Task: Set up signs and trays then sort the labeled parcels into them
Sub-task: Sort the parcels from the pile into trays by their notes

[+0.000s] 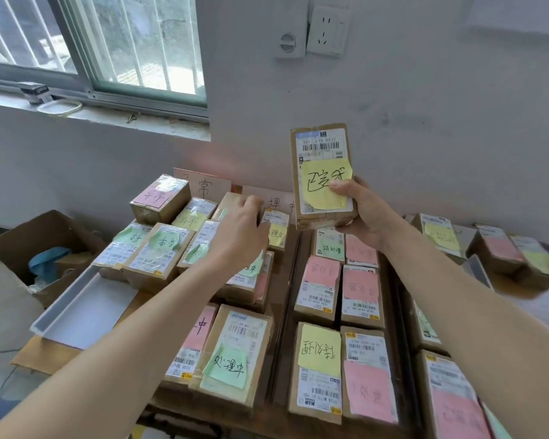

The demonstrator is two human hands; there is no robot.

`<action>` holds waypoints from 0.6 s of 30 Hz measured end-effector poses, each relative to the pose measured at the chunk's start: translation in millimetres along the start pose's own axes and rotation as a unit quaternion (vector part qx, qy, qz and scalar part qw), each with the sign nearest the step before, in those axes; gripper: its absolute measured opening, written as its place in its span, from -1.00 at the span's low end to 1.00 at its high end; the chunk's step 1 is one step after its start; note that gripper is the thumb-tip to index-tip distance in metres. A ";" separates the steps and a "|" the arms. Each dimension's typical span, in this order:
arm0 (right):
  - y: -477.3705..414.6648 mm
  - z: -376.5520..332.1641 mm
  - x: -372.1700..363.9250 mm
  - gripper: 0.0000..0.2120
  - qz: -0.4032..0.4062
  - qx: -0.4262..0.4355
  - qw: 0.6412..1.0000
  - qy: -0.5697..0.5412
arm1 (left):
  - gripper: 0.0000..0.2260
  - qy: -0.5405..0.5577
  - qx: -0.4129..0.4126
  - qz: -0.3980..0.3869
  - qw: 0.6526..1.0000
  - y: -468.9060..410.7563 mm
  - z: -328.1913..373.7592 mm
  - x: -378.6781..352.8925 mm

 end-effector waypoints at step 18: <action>155.2 26.0 80.0 -0.57 0.208 0.003 0.977 -0.050 | -0.75 0.046 -0.340 0.066 0.937 63.5 134.6 42.4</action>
Point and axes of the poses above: each hand's wrist, its own y-axis away from the middle knuckle, its own x-axis out of the back of the hand, z = x × y, the point moved 5 cm from there along -y, towards the middle knuckle, and after that the axes turned 1 degree about -x, right-handed, at the moved point
